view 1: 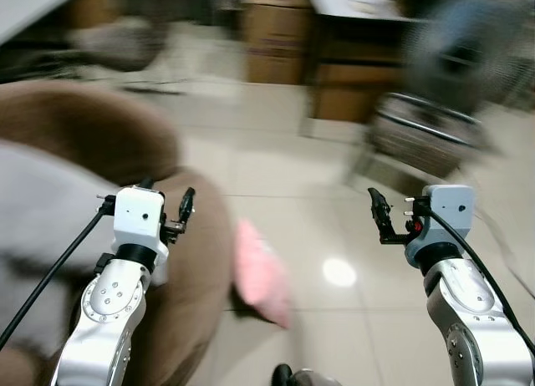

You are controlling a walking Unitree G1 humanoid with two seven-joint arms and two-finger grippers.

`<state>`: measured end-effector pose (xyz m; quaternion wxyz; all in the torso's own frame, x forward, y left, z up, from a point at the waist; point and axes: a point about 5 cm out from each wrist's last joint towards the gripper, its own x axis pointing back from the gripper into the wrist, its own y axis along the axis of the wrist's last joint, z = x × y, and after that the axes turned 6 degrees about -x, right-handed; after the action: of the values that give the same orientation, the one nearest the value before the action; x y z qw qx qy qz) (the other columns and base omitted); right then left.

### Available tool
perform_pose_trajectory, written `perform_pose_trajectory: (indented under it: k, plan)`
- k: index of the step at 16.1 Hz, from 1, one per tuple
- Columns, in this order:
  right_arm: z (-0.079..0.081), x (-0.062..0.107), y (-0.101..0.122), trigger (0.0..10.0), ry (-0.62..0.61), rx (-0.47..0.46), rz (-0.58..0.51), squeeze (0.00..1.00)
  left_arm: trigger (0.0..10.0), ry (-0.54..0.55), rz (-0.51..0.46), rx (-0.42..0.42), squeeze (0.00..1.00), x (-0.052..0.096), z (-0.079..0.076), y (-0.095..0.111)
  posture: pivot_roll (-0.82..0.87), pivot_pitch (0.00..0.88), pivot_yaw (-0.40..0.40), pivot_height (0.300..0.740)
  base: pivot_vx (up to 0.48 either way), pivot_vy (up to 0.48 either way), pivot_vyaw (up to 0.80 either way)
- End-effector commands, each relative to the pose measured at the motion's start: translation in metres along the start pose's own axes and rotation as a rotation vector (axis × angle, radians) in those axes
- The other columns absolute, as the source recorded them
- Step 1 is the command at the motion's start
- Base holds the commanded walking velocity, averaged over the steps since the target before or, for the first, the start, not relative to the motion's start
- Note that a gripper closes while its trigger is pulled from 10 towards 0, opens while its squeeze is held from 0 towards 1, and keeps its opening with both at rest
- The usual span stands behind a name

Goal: Move the pillow to the sofa from floor

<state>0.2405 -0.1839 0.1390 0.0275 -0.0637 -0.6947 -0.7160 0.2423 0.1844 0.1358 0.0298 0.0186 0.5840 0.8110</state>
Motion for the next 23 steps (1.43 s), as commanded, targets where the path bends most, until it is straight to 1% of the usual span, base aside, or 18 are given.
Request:
perform_pose_trajectory:
  k: [1,2,3,4,5,6,8,9,10,13,16,19,21,23]
  plan:
    - [-0.011,0.0,-0.002,10.0,-0.096,0.067,0.004,0.0,10.0,0.021,-0.007,-0.006,0.0,-0.001,0.001,0.002,0.04,0.0,-0.042,0.74,0.0,0.0,-0.79]
    - [-0.01,-0.001,-0.005,10.0,-0.078,0.064,0.03,0.0,10.0,0.025,-0.01,-0.008,0.0,-0.002,0.001,0.003,0.04,0.0,-0.042,0.74,0.0,0.0,-0.78]
    - [-0.006,-0.001,-0.006,10.0,-0.041,0.066,0.038,0.0,10.0,0.028,-0.013,-0.008,0.0,-0.002,0.0,0.004,0.04,0.0,-0.042,0.74,0.0,0.0,-0.78]
    - [-0.001,-0.002,-0.005,10.0,0.003,0.07,0.028,0.0,10.0,0.042,-0.019,0.003,0.0,-0.004,0.0,0.007,0.04,0.0,-0.039,0.74,0.0,0.0,0.0]
    - [0.003,-0.002,-0.005,10.0,0.038,0.054,0.035,0.0,10.0,0.053,-0.019,0.014,0.0,-0.004,0.0,0.007,0.04,0.0,-0.039,0.74,0.0,0.0,0.0]
    - [0.005,-0.003,-0.004,10.0,0.054,0.009,0.041,0.0,10.0,0.066,-0.019,0.021,0.0,-0.005,0.001,0.008,0.04,0.0,-0.037,0.74,0.0,-0.277,0.0]
    - [0.011,-0.006,0.0,10.0,0.111,-0.001,0.021,0.0,10.0,0.091,-0.012,0.036,0.0,-0.007,0.003,0.007,0.04,0.0,-0.036,0.74,0.0,-0.373,0.0]
    - [0.012,-0.007,0.002,10.0,0.129,0.009,0.007,0.0,10.0,0.094,-0.01,0.035,0.0,-0.007,0.003,0.007,0.04,0.0,-0.037,0.74,0.0,-0.386,0.0]
    - [0.013,-0.007,0.004,10.0,0.134,0.032,-0.005,0.0,10.0,0.097,-0.009,0.034,0.0,-0.008,0.003,0.007,0.04,0.0,-0.037,0.74,0.0,-0.386,0.0]
    - [0.015,-0.007,0.002,10.0,0.154,0.026,-0.001,0.0,10.0,0.104,-0.007,0.031,0.0,-0.007,0.003,0.007,0.05,0.0,-0.042,0.74,0.0,-0.389,0.0]
    - [0.016,-0.008,0.002,10.0,0.167,0.028,0.001,0.0,10.0,0.108,-0.005,0.053,0.0,-0.008,0.002,0.008,0.05,0.0,-0.044,0.74,0.0,0.0,0.0]
    - [0.017,-0.009,0.002,10.0,0.173,0.019,-0.001,0.0,10.0,0.089,-0.008,0.02,0.0,-0.01,0.001,0.008,0.05,0.0,-0.042,0.74,0.0,0.0,0.0]
    - [0.018,-0.009,0.003,10.0,0.181,0.018,-0.003,0.0,10.0,0.101,-0.015,0.05,0.0,-0.011,0.002,0.009,0.04,0.0,-0.04,0.74,0.0,0.0,0.0]
    - [0.02,-0.01,0.003,10.0,0.195,0.021,-0.001,0.0,10.0,0.115,-0.012,0.06,0.0,-0.014,0.005,0.011,0.05,0.0,-0.041,0.74,0.289,0.0,0.0]
